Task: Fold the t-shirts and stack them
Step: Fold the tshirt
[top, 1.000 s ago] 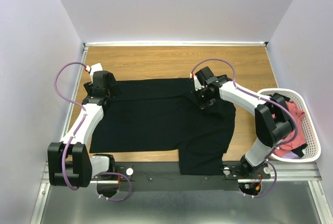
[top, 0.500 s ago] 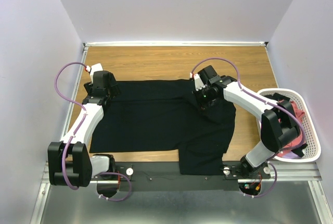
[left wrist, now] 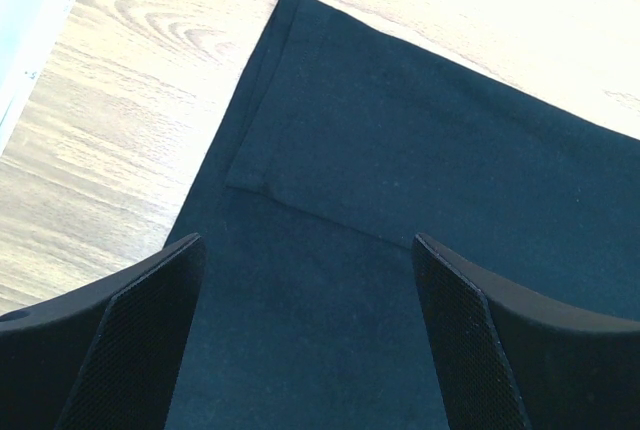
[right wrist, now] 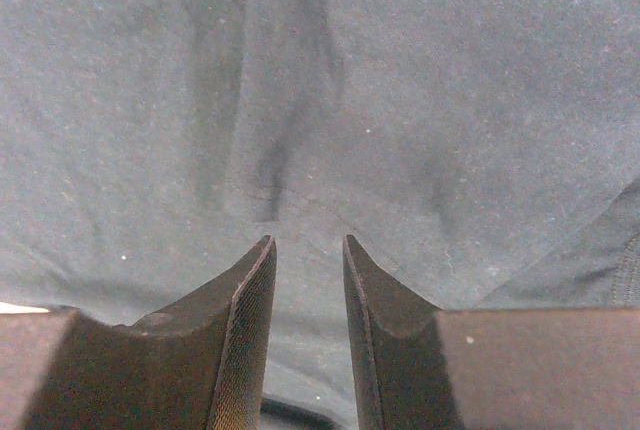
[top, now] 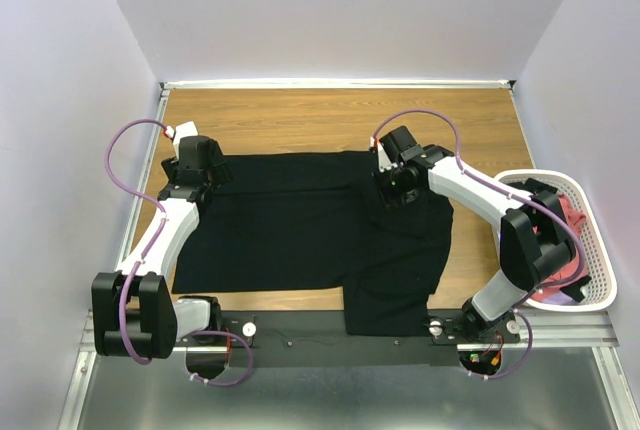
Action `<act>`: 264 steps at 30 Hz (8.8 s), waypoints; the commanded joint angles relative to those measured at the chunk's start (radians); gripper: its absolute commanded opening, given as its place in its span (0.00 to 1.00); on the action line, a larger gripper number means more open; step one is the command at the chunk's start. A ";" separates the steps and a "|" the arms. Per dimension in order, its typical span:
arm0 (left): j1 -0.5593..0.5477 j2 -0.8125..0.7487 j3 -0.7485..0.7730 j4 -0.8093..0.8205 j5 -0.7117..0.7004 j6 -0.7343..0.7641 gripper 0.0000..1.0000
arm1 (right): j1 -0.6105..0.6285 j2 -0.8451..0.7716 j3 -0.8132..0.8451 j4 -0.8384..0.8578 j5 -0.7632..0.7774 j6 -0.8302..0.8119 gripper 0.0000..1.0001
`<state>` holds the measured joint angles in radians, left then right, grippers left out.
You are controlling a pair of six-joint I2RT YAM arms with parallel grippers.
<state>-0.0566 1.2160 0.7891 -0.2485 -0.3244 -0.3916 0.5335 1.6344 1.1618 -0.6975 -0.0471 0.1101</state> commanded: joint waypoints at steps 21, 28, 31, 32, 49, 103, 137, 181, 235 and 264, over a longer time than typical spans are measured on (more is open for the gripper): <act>0.000 0.008 0.022 0.006 0.016 0.007 0.91 | 0.191 0.209 0.082 0.067 0.191 0.115 0.39; 0.000 0.011 0.024 0.006 0.021 0.007 0.91 | 0.189 0.208 0.072 0.067 0.277 0.091 0.39; 0.000 0.013 0.024 0.006 0.022 0.007 0.91 | 0.189 0.199 0.070 0.067 0.306 0.085 0.40; 0.000 0.013 0.024 0.006 0.024 0.007 0.91 | 0.189 0.197 0.070 0.067 0.312 0.079 0.40; 0.000 0.013 0.024 0.006 0.024 0.008 0.91 | 0.161 0.191 0.084 0.075 0.397 0.022 0.39; 0.000 0.024 0.025 0.008 0.035 0.010 0.91 | 0.126 0.202 0.015 0.133 0.263 -0.052 0.08; 0.000 0.036 0.024 0.005 0.050 0.016 0.91 | 0.126 0.196 0.101 0.019 -0.146 0.051 0.07; 0.150 0.778 0.498 -0.055 0.208 -0.096 0.87 | -0.607 0.400 0.162 0.559 -0.269 0.474 0.50; 0.129 0.973 0.809 -0.170 0.246 -0.136 0.85 | -0.722 0.631 0.458 0.621 -0.263 0.462 0.04; 0.118 0.587 0.698 -0.190 0.019 -0.153 0.98 | -0.705 0.290 0.320 0.408 -0.241 0.297 0.64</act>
<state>0.0513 2.0155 1.6020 -0.4038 -0.1230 -0.5278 -0.2066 2.0956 1.6218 -0.1986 -0.3294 0.4397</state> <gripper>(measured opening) 0.983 0.613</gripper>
